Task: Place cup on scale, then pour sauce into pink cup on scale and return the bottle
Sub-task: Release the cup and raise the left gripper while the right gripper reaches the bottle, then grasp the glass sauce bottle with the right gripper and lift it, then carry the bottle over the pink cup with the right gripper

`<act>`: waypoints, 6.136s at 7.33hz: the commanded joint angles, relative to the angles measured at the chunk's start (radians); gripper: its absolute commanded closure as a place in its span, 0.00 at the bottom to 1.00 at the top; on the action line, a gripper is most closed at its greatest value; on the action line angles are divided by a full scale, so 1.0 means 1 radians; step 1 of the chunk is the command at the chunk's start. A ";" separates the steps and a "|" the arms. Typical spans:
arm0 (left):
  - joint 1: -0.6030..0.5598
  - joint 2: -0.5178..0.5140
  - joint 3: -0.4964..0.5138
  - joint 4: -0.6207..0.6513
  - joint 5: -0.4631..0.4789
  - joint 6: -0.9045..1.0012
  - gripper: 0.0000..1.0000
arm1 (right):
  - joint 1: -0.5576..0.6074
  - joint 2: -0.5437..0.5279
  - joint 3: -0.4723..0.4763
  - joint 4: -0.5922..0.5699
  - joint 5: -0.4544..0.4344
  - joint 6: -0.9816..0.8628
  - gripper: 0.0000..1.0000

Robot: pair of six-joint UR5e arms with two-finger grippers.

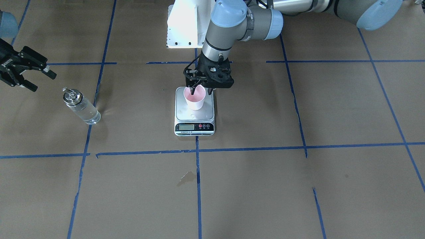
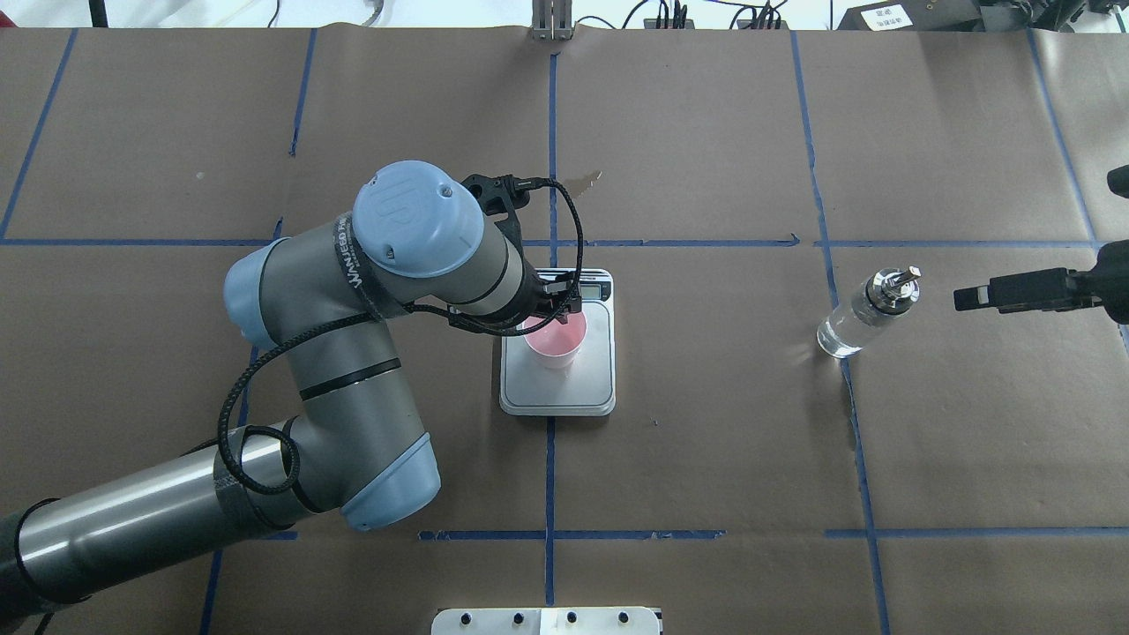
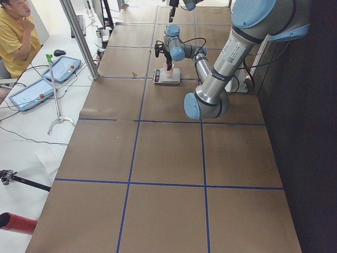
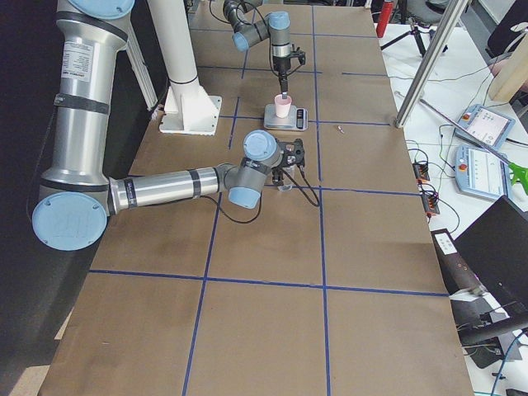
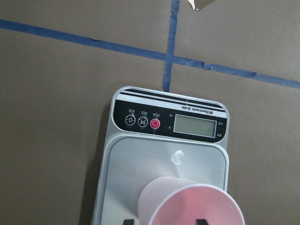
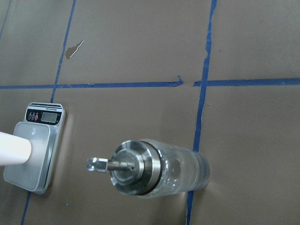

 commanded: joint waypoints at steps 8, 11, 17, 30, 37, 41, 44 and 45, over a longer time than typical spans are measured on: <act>-0.145 0.095 -0.085 -0.001 0.005 0.136 0.34 | -0.809 -0.178 0.151 -0.113 -1.292 0.174 0.00; -0.230 0.185 -0.143 0.006 0.003 0.347 0.34 | -0.833 -0.149 0.106 -0.112 -1.510 0.174 0.00; -0.279 0.209 -0.157 0.007 0.002 0.388 0.34 | -0.849 -0.039 -0.033 -0.100 -1.695 0.174 0.00; -0.291 0.207 -0.167 0.047 0.003 0.385 0.33 | -0.790 0.121 -0.199 -0.081 -1.743 0.115 0.01; -0.291 0.207 -0.168 0.047 0.002 0.385 0.33 | -0.741 0.174 -0.190 0.047 -1.740 -0.250 1.00; -0.291 0.207 -0.168 0.047 0.002 0.385 0.33 | -0.712 0.254 -0.190 0.028 -1.596 -0.251 1.00; -0.293 0.210 -0.168 0.047 0.002 0.385 0.33 | -0.711 0.312 -0.181 0.049 -1.557 -0.216 1.00; -0.293 0.210 -0.167 0.049 0.002 0.385 0.33 | -0.713 0.343 -0.179 0.057 -1.542 -0.217 1.00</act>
